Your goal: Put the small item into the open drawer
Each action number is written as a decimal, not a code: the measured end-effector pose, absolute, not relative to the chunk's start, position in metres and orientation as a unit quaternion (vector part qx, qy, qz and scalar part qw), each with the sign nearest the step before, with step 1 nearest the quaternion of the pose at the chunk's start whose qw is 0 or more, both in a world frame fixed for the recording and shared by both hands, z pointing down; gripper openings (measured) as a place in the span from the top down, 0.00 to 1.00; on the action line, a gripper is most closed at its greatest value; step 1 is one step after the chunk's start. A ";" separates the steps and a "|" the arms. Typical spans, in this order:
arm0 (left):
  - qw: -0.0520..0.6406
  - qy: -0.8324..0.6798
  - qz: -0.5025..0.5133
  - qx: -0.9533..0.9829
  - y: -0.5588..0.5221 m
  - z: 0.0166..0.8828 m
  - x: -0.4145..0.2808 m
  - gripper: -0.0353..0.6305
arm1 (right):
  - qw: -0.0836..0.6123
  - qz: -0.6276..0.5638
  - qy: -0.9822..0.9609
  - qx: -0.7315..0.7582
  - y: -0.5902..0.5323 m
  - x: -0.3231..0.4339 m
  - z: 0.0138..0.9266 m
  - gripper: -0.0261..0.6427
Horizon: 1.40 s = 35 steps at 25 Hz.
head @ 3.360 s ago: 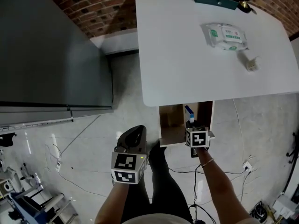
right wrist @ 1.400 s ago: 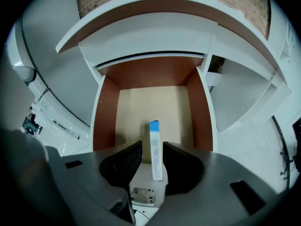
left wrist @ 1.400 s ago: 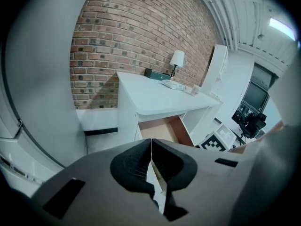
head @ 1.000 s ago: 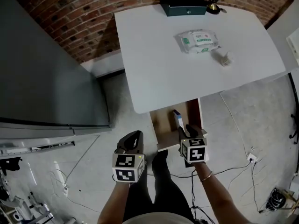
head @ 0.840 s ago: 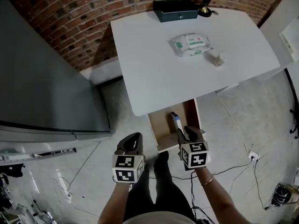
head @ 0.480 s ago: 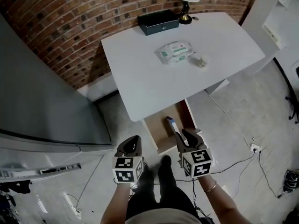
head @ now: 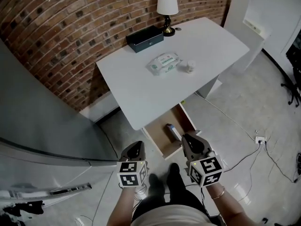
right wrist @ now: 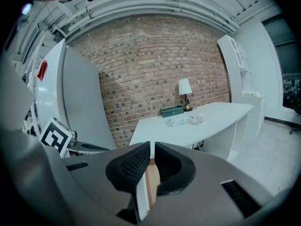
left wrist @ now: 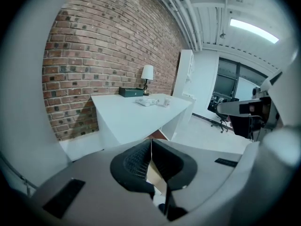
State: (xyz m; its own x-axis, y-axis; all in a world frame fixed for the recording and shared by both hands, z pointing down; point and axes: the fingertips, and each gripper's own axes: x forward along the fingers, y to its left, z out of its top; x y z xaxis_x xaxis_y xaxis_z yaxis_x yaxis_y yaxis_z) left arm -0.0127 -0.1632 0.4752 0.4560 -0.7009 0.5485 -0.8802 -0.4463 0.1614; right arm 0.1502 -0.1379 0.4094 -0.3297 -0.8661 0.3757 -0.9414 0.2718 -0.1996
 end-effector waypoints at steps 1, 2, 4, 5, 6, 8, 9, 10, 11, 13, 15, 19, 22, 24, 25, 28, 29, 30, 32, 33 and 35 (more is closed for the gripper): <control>0.213 -0.476 0.207 0.828 -0.162 0.471 -0.014 0.91 | 0.090 0.194 -0.789 0.575 -0.134 0.150 0.403 0.91; 0.209 -0.473 0.208 0.830 -0.160 0.467 -0.015 0.91 | 0.085 0.193 -0.787 0.580 -0.129 0.150 0.397 0.92; 0.204 -0.467 0.209 0.835 -0.155 0.460 -0.016 0.91 | 0.074 0.193 -0.782 0.588 -0.120 0.151 0.386 0.93; 0.202 -0.464 0.208 0.837 -0.152 0.457 -0.017 0.91 | 0.069 0.192 -0.780 0.591 -0.114 0.152 0.382 0.93; 0.200 -0.462 0.208 0.839 -0.149 0.455 -0.017 0.91 | 0.064 0.192 -0.778 0.595 -0.109 0.152 0.379 0.94; 0.195 -0.455 0.207 0.844 -0.144 0.452 -0.016 0.91 | 0.058 0.190 -0.774 0.602 -0.099 0.154 0.376 0.95; 0.193 -0.452 0.205 0.846 -0.142 0.451 -0.015 0.91 | 0.057 0.190 -0.771 0.605 -0.094 0.155 0.375 0.95; 0.191 -0.450 0.203 0.849 -0.140 0.449 -0.015 0.91 | 0.057 0.190 -0.769 0.608 -0.090 0.156 0.374 0.95; 0.189 -0.448 0.202 0.850 -0.138 0.447 -0.015 0.91 | 0.056 0.191 -0.767 0.610 -0.086 0.156 0.373 0.95; 0.186 -0.446 0.200 0.852 -0.134 0.443 -0.019 0.91 | 0.053 0.191 -0.765 0.612 -0.078 0.153 0.370 0.95; 0.185 -0.444 0.200 0.854 -0.131 0.441 -0.022 0.91 | 0.049 0.191 -0.764 0.615 -0.073 0.151 0.367 0.95; 0.183 -0.443 0.199 0.855 -0.128 0.441 -0.030 0.91 | 0.044 0.192 -0.761 0.618 -0.067 0.146 0.366 0.95; 0.183 -0.444 0.197 0.855 -0.128 0.438 -0.037 0.91 | 0.042 0.190 -0.760 0.620 -0.068 0.141 0.363 0.95; 0.182 -0.445 0.197 0.854 -0.130 0.438 -0.042 0.91 | 0.040 0.189 -0.760 0.621 -0.070 0.138 0.362 0.95; 0.182 -0.446 0.197 0.854 -0.130 0.438 -0.043 0.91 | 0.039 0.189 -0.760 0.620 -0.071 0.137 0.362 0.95; 0.182 -0.449 0.195 0.853 -0.133 0.437 -0.048 0.91 | 0.041 0.190 -0.761 0.618 -0.073 0.135 0.364 0.95; 0.182 -0.450 0.195 0.852 -0.134 0.437 -0.050 0.91 | 0.042 0.191 -0.761 0.618 -0.073 0.135 0.364 0.95; 0.182 -0.452 0.194 0.852 -0.134 0.437 -0.051 0.91 | 0.043 0.192 -0.761 0.618 -0.074 0.135 0.364 0.95; 0.183 -0.453 0.194 0.851 -0.135 0.438 -0.052 0.91 | 0.044 0.194 -0.760 0.618 -0.074 0.136 0.366 0.95; 0.183 -0.453 0.195 0.850 -0.136 0.438 -0.052 0.91 | 0.044 0.195 -0.760 0.618 -0.075 0.137 0.367 0.95; 0.184 -0.453 0.195 0.850 -0.137 0.439 -0.052 0.91 | 0.045 0.196 -0.759 0.619 -0.076 0.137 0.367 0.95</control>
